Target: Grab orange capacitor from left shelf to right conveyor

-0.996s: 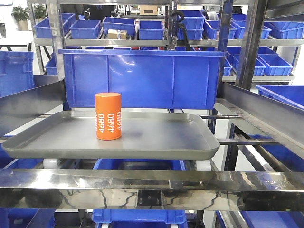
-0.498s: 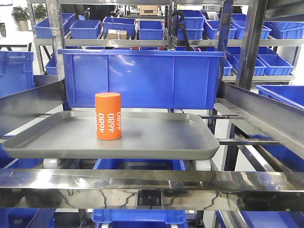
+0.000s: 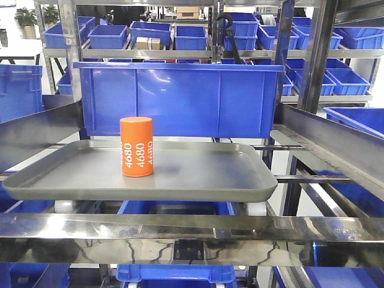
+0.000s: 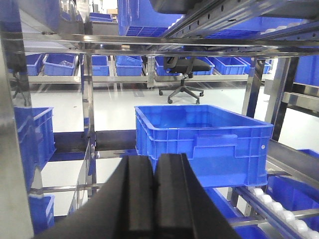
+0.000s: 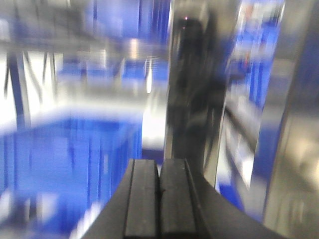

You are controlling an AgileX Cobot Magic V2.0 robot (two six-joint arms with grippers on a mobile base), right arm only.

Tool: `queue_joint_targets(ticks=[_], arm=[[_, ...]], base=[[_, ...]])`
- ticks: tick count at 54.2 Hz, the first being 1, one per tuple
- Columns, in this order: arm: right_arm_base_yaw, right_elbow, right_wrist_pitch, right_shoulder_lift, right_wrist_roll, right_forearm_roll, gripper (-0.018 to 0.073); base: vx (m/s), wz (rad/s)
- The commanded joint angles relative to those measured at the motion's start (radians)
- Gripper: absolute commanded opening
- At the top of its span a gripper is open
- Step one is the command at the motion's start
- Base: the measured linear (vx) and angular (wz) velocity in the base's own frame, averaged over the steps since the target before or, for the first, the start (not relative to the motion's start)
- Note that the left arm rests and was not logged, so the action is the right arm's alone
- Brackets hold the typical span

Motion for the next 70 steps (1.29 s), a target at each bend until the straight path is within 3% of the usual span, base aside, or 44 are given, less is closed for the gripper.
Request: queue_joint_targets(ticks=[1,10,21,41,56,70], arm=[[-0.002,-0.058,-0.131,-0.011,0.028,0.002,-0.0011],[-0.002,-0.301,0.117,0.081,0.018,-0.071,-0.0011],[-0.002,-0.544,0.262,0.263,0.019,-0.071,-0.0008],[-0.002,-0.647,0.217,0.46,0.02,-0.063,0.0057],[-0.002,-0.646,0.079,0.497,0.02,-0.057,0.0207],[-0.002,-0.646,0.088,0.495,0.049,-0.034,0.0366]], base=[[0.0,0.0],[0.0,0.0],[0.0,0.0],[0.0,0.0],[0.0,0.0],[0.0,0.0]])
